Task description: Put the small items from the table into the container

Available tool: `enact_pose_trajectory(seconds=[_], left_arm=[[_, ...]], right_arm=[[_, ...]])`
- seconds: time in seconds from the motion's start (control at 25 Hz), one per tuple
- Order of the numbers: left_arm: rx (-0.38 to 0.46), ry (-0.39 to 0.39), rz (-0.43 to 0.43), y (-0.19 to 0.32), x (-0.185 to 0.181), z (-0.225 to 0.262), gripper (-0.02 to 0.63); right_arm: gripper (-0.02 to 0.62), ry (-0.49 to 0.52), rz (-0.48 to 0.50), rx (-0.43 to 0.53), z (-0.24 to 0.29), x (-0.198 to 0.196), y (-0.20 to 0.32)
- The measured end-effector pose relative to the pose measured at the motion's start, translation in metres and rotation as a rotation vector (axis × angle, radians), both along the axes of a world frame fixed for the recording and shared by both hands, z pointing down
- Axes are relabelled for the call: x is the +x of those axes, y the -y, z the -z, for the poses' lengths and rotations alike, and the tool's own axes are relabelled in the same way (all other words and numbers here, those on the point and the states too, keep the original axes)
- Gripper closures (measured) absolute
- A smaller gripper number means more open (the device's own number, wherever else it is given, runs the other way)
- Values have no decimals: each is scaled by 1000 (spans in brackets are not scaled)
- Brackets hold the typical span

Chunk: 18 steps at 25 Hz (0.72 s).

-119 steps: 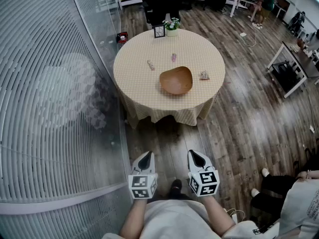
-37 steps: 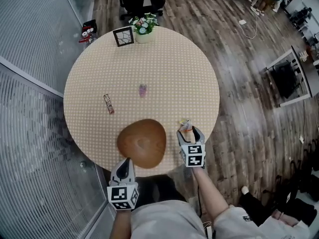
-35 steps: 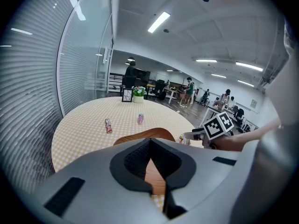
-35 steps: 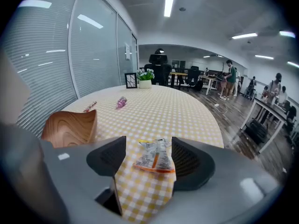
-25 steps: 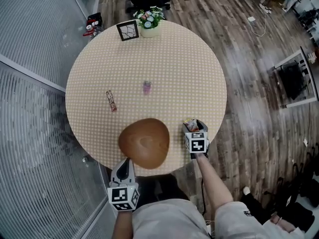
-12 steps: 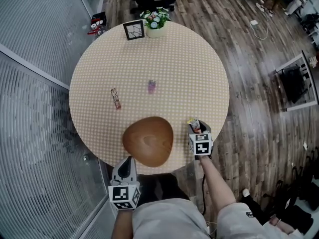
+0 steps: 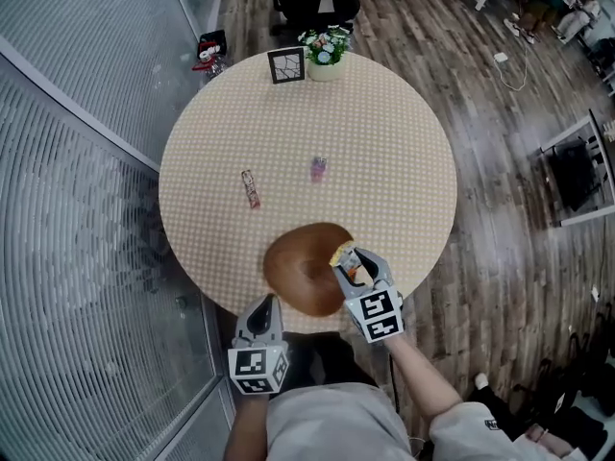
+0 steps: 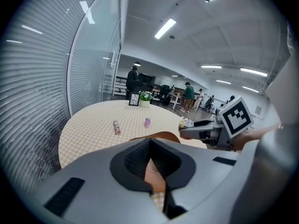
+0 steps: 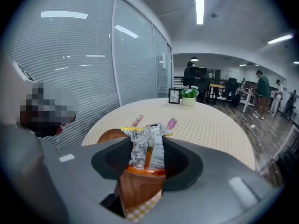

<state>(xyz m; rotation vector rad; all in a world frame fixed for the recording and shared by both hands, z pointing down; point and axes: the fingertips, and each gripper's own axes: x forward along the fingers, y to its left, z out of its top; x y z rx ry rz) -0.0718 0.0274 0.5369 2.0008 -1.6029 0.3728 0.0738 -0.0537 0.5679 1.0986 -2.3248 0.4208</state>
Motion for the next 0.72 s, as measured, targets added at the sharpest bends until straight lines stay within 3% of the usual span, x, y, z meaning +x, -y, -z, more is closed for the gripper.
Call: enact_pose_trajectory(seconds=[0.2,0.48,0.6,0.72], left_arm=[[0,6,19,-13,-12,2,600],[14,-9,39,-28,-23,5,600],[8,-19,34,-29,-25,3,600],[10,-23,38,-28,-27,3,600]], right_arm=[[413,-47,70,-74,-34,-36,-26],[411,-67,120,-150,-65,-51,-42],[362,-57,136,-180,-74,-57,-45],[362,-45,118,-169,-70,-55,-44]])
